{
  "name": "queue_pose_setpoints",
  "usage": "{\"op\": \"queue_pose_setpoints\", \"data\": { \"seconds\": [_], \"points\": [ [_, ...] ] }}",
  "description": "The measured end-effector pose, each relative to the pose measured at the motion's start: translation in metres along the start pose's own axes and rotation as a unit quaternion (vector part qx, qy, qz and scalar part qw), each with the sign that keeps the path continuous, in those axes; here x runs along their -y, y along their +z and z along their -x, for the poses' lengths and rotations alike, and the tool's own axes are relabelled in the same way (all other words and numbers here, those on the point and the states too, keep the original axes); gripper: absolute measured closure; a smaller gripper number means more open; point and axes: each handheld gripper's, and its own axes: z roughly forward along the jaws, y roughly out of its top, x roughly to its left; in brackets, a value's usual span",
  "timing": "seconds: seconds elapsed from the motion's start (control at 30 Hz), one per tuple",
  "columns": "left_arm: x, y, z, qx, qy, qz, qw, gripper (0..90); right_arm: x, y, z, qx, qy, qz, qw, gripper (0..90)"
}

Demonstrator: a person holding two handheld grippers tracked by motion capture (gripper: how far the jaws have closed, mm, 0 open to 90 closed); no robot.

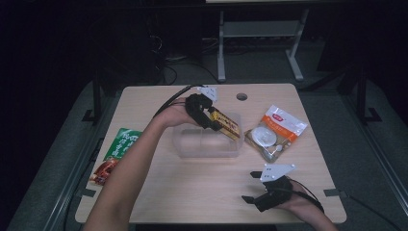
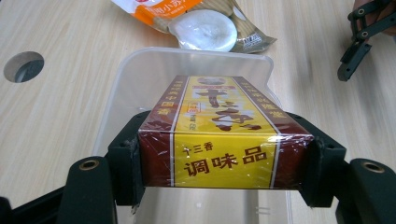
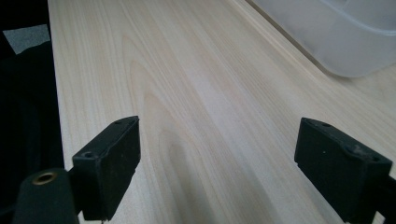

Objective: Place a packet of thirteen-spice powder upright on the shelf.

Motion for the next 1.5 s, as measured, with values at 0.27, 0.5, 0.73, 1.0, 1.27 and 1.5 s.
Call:
{"op": "queue_pose_setpoints", "data": {
  "seconds": [0.27,0.5,0.73,1.0,1.27,1.5],
  "points": [
    [-0.002,0.006,-0.002,-0.007,0.003,-0.001,1.0000,31.1,0.000,-0.001,0.000,0.001,0.003,0.000,1.0000,14.4],
    [-0.003,0.011,-0.004,-0.008,0.002,0.005,1.0000,31.0,0.000,-0.001,0.000,0.000,0.003,0.000,1.0000,14.4],
    [-0.005,0.013,-0.004,-0.007,-0.001,0.020,0.9998,30.8,0.000,-0.001,0.001,0.000,0.004,-0.001,1.0000,14.4],
    [-0.008,0.017,-0.006,-0.005,-0.006,0.040,0.9992,30.6,0.001,-0.001,0.001,-0.001,0.003,-0.001,1.0000,14.4],
    [-0.013,0.026,-0.006,-0.003,-0.004,0.050,0.9987,30.6,0.001,-0.001,0.002,-0.001,0.003,-0.001,1.0000,14.4],
    [-0.015,0.040,-0.007,0.005,-0.010,0.052,0.9986,30.6,0.001,-0.001,0.002,-0.002,0.003,-0.001,1.0000,14.4]
  ]
}}
